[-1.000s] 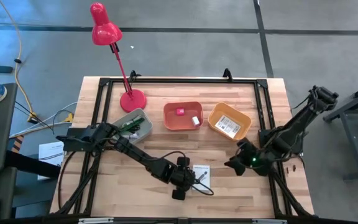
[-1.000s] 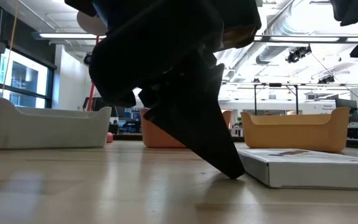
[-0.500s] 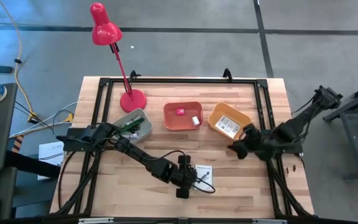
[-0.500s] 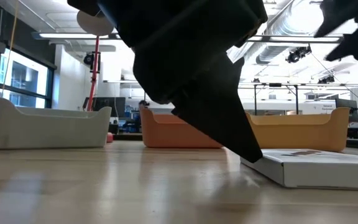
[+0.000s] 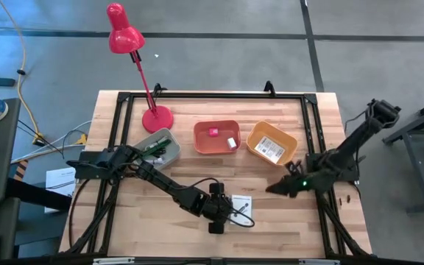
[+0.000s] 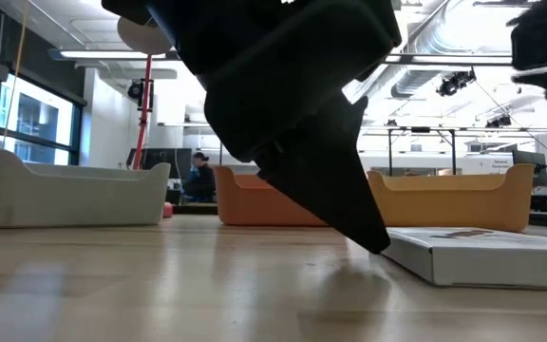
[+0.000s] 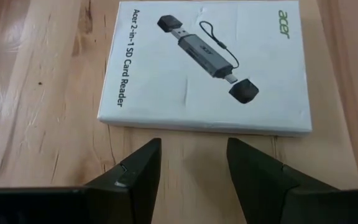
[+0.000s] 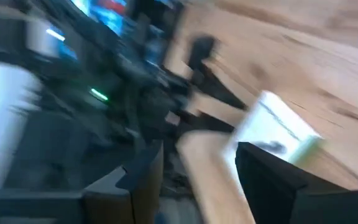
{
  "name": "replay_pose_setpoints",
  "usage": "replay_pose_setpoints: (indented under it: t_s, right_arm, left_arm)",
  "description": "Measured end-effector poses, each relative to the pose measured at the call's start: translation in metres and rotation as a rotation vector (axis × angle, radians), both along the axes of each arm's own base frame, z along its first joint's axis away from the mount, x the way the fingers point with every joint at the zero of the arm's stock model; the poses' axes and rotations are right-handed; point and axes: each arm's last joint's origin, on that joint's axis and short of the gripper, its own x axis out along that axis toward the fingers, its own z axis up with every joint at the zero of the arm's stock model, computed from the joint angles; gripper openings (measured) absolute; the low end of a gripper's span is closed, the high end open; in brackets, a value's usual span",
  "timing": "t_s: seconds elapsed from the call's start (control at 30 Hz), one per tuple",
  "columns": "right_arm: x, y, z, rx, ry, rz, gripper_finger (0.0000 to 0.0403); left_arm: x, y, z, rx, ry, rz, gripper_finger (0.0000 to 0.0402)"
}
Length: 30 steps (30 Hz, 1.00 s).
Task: Pick and place items into bin
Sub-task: Put the white box on top of the other white box in the yellow bin
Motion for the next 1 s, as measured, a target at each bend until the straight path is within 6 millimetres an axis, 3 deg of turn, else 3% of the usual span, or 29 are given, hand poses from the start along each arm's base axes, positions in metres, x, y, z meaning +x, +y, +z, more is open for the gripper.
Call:
replay_pose_setpoints:
  t_s: [0.2, 0.4, 0.77, 1.0]
  right_arm:
    - [0.017, 0.027, 0.004, -0.124, 0.226, 0.070, 0.0166]
    - [0.033, 0.048, -0.024, -0.075, 0.359, 0.128, 0.0158]
    - [0.051, 0.064, -0.063, 0.022, 0.418, 0.171, 0.0233]
    - [0.058, 0.070, -0.071, 0.055, 0.361, 0.171, 0.0255]
  left_arm:
    - [0.000, 0.000, 0.000, -0.006, -0.003, 0.011, 0.0172]
    - [0.001, 0.000, 0.001, -0.015, -0.020, 0.020, 0.0172]
    - [0.001, 0.000, 0.001, 0.027, -0.011, -0.033, 0.0172]
    - [0.005, -0.002, 0.004, 0.022, -0.052, -0.052, 0.0172]
